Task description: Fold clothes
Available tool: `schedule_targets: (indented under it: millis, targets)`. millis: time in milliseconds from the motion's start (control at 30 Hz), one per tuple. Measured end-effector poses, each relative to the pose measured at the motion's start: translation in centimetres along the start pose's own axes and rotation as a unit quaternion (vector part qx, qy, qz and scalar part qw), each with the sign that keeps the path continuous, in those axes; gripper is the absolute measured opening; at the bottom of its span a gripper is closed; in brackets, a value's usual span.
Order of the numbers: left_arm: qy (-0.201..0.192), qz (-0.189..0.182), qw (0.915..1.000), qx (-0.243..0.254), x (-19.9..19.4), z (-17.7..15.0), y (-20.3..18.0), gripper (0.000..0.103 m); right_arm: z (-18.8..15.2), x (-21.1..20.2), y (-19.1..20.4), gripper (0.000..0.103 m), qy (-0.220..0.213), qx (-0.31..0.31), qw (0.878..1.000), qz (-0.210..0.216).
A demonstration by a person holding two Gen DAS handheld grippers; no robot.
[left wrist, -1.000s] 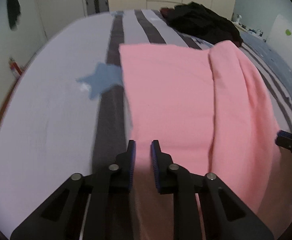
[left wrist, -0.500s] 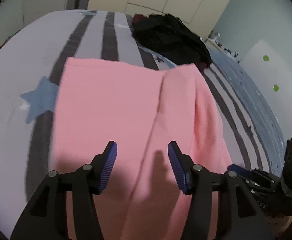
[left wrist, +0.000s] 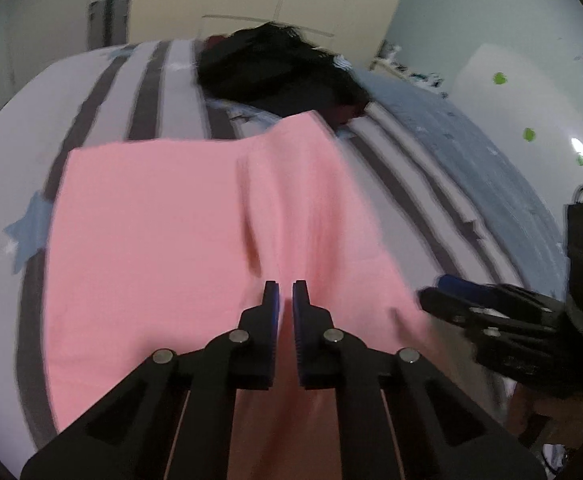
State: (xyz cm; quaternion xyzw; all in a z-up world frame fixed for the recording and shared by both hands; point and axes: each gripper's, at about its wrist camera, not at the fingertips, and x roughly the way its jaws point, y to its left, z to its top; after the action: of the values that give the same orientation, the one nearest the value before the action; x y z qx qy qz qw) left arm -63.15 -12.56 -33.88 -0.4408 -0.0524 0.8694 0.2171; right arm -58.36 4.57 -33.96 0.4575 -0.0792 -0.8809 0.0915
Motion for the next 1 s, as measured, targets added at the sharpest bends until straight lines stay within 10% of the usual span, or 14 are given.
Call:
schedule_targets:
  millis: [200,300,433,500,700,1000]
  targets:
    - [0.027,-0.066,0.995,0.069,0.6,-2.6,-8.5,0.002,0.0,-2.1,-3.9,0.033,-0.001,0.027,0.999,-0.023]
    - [0.016,-0.041,0.9988,0.021,0.1,-2.5,-7.0,0.007,-0.5,-2.5,-5.7,0.033,0.011,0.038,0.999,-0.034]
    - [-0.021,0.05,0.997,-0.056,-0.9,-0.9,-0.4,0.048,-0.6,-2.8,-5.8,0.033,0.011,0.022,0.999,-0.034]
    - [-0.027,0.079,0.993,-0.083,-1.1,-0.3,2.3,0.049,-0.7,-2.8,-5.5,0.033,0.009,0.017,0.999,-0.031]
    - [0.021,0.084,0.9909,-0.103,0.9,-0.3,6.1,0.049,-1.1,-2.2,-4.5,0.036,0.012,0.024,1.0,-0.015]
    - [0.053,0.078,0.9935,-0.064,3.2,-1.1,3.4,0.004,-0.6,-1.6,-3.3,0.036,0.016,0.007,1.0,-0.003]
